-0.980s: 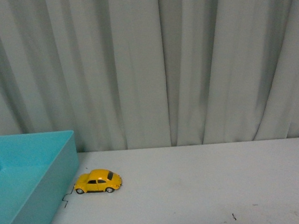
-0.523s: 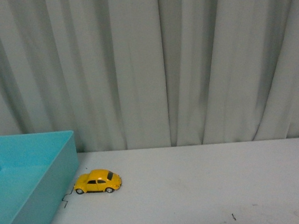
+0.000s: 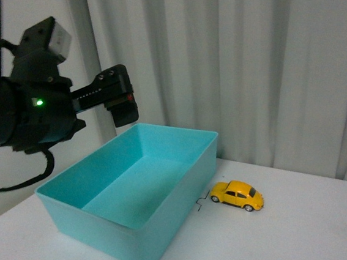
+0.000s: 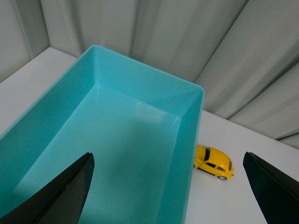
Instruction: Wind up and store yellow beetle toy
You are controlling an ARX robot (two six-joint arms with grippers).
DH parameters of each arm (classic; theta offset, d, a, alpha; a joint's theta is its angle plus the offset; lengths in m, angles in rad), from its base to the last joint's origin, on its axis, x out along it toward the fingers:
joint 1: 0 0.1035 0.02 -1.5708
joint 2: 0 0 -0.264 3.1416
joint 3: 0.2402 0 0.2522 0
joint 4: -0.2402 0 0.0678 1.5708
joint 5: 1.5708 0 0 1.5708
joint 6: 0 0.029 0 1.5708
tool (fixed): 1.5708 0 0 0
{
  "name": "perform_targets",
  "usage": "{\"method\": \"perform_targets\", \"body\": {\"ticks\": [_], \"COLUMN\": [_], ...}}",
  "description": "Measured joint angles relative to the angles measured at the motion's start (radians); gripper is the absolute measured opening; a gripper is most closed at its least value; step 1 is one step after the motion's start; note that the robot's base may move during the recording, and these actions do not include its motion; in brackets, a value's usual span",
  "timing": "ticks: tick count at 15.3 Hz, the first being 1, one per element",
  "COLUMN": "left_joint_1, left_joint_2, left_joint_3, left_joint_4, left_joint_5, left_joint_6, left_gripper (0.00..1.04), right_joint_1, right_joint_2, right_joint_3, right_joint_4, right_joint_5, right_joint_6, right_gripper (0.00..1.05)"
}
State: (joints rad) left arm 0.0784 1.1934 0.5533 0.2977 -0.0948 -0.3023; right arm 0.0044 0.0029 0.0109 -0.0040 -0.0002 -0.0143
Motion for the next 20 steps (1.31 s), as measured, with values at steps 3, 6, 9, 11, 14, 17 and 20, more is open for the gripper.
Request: {"method": "perform_targets", "body": {"ticks": [3, 6, 9, 11, 14, 17, 20], "left_joint_1": [-0.042, -0.107, -0.164, -0.200, -0.247, -0.268, -0.266], "left_joint_2": [0.324, 0.546, 0.721, 0.794, 0.897, 0.968, 1.019], "left_joint_3": [0.287, 0.560, 0.821, 0.911, 0.994, 1.066, 1.122], "left_joint_4": [-0.008, -0.130, -0.291, -0.391, -0.546, -0.670, -0.735], "left_joint_5": [0.016, 0.084, 0.122, 0.130, 0.121, 0.096, 0.018], "left_joint_6": [0.172, 0.413, 0.705, 0.900, 1.179, 1.375, 1.518], "left_gripper": [0.98, 0.98, 0.98, 0.98, 0.98, 0.98, 0.98], "right_joint_1": [0.000, 0.000, 0.000, 0.000, 0.000, 0.000, 0.000], "right_joint_2": [0.000, 0.000, 0.000, 0.000, 0.000, 0.000, 0.000], "right_joint_3": [0.000, 0.000, 0.000, 0.000, 0.000, 0.000, 0.000], "right_joint_4": [0.000, 0.000, 0.000, 0.000, 0.000, 0.000, 0.000], "right_joint_5": [0.000, 0.000, 0.000, 0.000, 0.000, 0.000, 0.000], "right_joint_6": [0.000, 0.000, 0.000, 0.000, 0.000, 0.000, 0.000], "right_gripper": [0.98, 0.98, 0.98, 0.98, 0.98, 0.98, 0.98]}}
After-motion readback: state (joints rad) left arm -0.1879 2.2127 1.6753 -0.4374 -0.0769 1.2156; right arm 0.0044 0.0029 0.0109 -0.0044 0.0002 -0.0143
